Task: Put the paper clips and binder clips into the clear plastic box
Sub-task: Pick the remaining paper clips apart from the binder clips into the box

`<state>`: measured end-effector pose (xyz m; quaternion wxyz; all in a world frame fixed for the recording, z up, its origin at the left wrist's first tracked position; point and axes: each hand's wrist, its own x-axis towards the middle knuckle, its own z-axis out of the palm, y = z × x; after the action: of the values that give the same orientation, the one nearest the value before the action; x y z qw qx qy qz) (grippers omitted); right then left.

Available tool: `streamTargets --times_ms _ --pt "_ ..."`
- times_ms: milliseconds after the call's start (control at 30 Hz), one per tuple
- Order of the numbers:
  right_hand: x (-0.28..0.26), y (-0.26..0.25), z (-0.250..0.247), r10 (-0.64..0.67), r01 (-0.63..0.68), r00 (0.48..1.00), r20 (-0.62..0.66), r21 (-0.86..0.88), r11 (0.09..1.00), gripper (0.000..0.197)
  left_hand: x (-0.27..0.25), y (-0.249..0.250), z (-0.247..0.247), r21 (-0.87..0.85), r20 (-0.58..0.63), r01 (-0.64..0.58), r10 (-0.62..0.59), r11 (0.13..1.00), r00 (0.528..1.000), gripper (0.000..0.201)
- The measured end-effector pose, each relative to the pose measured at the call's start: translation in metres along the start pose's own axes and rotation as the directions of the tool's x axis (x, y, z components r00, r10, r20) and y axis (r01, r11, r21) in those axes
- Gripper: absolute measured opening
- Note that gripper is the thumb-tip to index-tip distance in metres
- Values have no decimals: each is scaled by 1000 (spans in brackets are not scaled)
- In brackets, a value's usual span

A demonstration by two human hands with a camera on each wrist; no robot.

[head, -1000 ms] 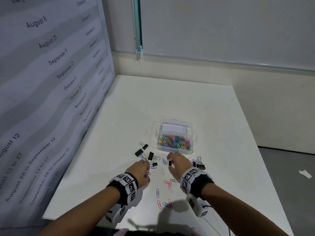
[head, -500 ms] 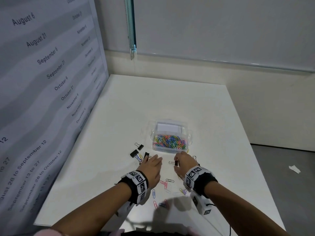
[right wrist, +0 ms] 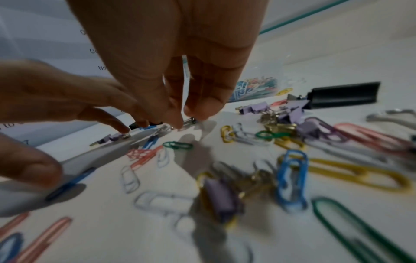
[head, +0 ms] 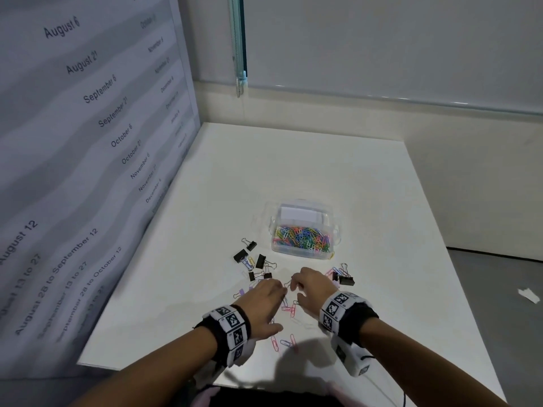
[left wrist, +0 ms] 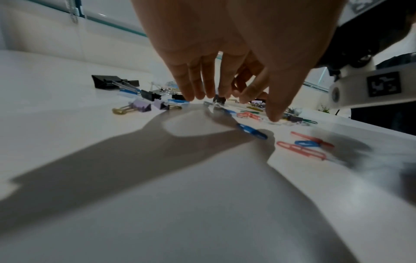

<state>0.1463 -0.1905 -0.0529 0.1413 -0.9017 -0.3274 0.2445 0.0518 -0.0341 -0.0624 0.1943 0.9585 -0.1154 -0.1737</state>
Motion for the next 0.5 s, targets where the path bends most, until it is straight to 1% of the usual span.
streamTargets --times_ms 67,133,200,300,367,433,500 --pt "-9 2 4 4 -4 1000 21 15 1000 25 0 5 -4 9 34 46 -46 999 998 84" --pt "-19 4 10 5 -6 1000 28 42 999 31 1 8 -4 24 50 58 -59 998 997 84" --pt "-27 3 16 2 -4 1000 18 87 996 35 1 11 -1 19 58 48 -49 999 997 78" --pt "-37 0 21 -25 23 1000 7 153 988 35 -1 14 4 -21 58 28 -27 999 998 69" --pt "-43 -2 23 -57 53 998 25 159 986 34 -6 15 6 -64 73 39 -34 997 997 68" --pt "-47 -1 23 -70 63 997 38 153 986 36 -12 15 8 -106 91 61 -51 992 995 75" --pt "-51 1 23 -62 57 998 34 135 989 43 -18 13 10 -154 82 90 -78 984 994 89"
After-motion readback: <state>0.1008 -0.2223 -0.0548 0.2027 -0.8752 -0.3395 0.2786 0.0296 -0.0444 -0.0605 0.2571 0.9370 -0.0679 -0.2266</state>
